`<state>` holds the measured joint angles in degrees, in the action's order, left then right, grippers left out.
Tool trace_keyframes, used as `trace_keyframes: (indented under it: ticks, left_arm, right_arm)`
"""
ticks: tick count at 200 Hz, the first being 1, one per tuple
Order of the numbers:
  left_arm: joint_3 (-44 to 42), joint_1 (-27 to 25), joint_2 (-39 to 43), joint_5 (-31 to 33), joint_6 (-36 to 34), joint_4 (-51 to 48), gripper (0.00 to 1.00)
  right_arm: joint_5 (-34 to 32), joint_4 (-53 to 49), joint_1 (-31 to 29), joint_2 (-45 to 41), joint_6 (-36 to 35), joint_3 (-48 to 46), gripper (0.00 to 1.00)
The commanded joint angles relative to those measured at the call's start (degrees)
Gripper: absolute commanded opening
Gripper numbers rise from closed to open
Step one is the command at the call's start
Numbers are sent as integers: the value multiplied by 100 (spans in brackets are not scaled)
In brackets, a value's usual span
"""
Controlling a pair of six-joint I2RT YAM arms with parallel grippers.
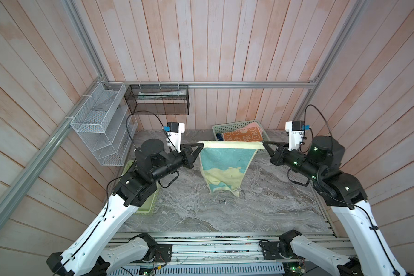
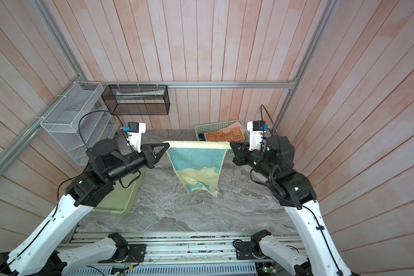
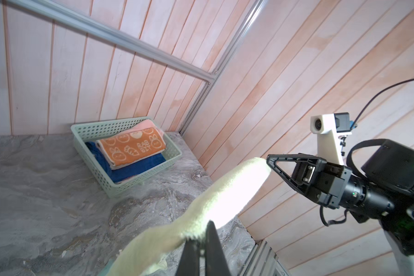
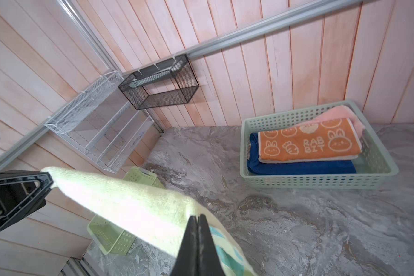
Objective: Fold and stack the towels
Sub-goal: 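Lift the yellow-green towel with both grippers and shake it open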
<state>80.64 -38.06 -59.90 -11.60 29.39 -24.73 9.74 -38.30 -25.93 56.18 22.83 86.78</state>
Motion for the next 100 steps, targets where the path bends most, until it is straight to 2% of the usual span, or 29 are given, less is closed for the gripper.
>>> trace_keyframes:
  ticks: [1, 19, 57, 83, 100]
  left_arm:
    - [393, -228, 182, 304, -224, -412, 0]
    - [588, -314, 249, 167, -121, -491, 0]
    - [1082, -325, 268, 161, 41, -1011, 0]
    - [1328, -316, 152, 740, 12, -1660, 0]
    - [1308, -162, -71, 1031, -100, -2121, 0]
  right_arm:
    - [-711, -1135, -441, 129, -237, 763, 0]
    - [-925, -1535, -661, 272, -254, 1442, 0]
    - [-973, -1939, -676, 611, -423, 2339, 0]
    - [-926, -1862, -676, 962, -519, 2327, 0]
    - [-651, -1532, -676, 1213, -639, 1837, 0]
